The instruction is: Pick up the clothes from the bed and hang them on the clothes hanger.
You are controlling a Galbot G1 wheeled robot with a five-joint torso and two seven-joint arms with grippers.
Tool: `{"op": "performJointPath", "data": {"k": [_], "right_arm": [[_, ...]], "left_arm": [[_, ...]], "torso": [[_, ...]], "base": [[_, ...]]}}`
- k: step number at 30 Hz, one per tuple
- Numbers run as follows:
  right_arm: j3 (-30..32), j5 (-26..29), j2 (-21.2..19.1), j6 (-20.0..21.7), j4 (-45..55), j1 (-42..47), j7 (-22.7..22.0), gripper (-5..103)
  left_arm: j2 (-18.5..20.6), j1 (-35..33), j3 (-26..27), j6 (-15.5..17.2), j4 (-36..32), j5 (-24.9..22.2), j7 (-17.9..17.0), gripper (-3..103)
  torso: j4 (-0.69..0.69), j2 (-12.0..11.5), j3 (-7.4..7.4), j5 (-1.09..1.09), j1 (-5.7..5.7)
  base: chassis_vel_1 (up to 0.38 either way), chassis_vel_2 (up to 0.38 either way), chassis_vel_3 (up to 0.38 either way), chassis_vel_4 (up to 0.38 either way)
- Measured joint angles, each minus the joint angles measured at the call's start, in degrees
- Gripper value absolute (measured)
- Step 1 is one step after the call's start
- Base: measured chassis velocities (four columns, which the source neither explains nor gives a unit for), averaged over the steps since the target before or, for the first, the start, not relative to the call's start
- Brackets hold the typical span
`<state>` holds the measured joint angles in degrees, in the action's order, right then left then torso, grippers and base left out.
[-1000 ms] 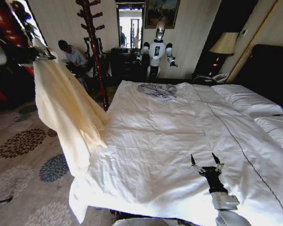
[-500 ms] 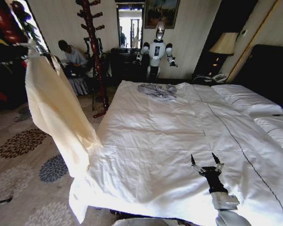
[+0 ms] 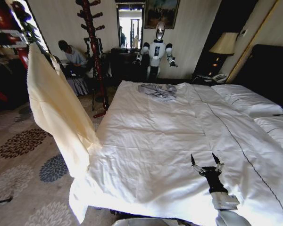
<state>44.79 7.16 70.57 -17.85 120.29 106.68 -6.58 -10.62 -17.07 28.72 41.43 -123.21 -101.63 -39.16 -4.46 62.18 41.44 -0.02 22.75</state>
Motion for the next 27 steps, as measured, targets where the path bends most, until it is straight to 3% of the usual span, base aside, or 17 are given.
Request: {"op": "performJointPath", "data": {"k": [3,6,14,17,19,23,24,27], "right_arm": [[0.00,0.00,0.00,0.00,0.00,0.01,0.00,100],[0.00,0.00,0.00,0.00,0.00,-0.01,0.00,100],[0.00,0.00,0.00,0.00,0.00,0.00,0.00,100],[0.00,0.00,-0.01,0.00,0.00,0.00,0.00,100],[0.00,0.00,-0.01,0.00,0.00,0.00,0.00,100],[0.00,0.00,-0.01,0.00,0.00,0.00,0.00,100],[0.00,0.00,-0.01,0.00,0.00,0.00,0.00,100],[0.00,0.00,0.00,0.00,0.00,-0.01,0.00,100]], "left_arm": [[-2.81,-1.52,-0.99,-2.39,-3.12,3.66,0.85,100],[-7.09,-3.61,-5.36,-6.77,-6.61,10.52,2.80,100],[-13.54,-9.38,-9.70,-15.06,-10.15,17.22,5.25,100],[-15.81,-19.50,-8.65,-20.66,-11.76,27.03,8.91,100],[-16.65,-23.31,-7.94,-21.92,-12.31,29.64,9.40,100],[-21.50,-42.00,-3.67,-27.19,-13.32,44.84,13.55,100],[-21.50,-42.00,-3.67,-27.19,-13.32,44.84,13.55,100],[-27.06,-54.06,-0.44,-30.36,-12.93,54.81,16.40,100]], "torso": [[-0.02,-0.01,0.00,0.05,0.01],[-0.01,-0.01,0.00,0.04,0.01],[-0.01,-0.01,0.01,0.04,0.02],[0.00,-0.01,0.01,0.03,0.02],[0.01,-0.01,0.01,0.02,0.01],[0.03,-0.01,0.01,0.00,0.01],[0.03,-0.01,0.01,0.00,0.01],[-0.02,-0.01,0.00,0.00,0.01]], "base": [[0.000,0.000,0.000,0.000],[0.000,0.000,0.000,0.000],[0.000,0.000,0.000,0.000],[0.000,0.000,0.000,0.000],[0.000,0.000,0.000,0.000],[0.000,0.000,0.000,0.000],[0.000,0.000,0.000,0.000],[0.000,0.000,0.000,0.000]]}}
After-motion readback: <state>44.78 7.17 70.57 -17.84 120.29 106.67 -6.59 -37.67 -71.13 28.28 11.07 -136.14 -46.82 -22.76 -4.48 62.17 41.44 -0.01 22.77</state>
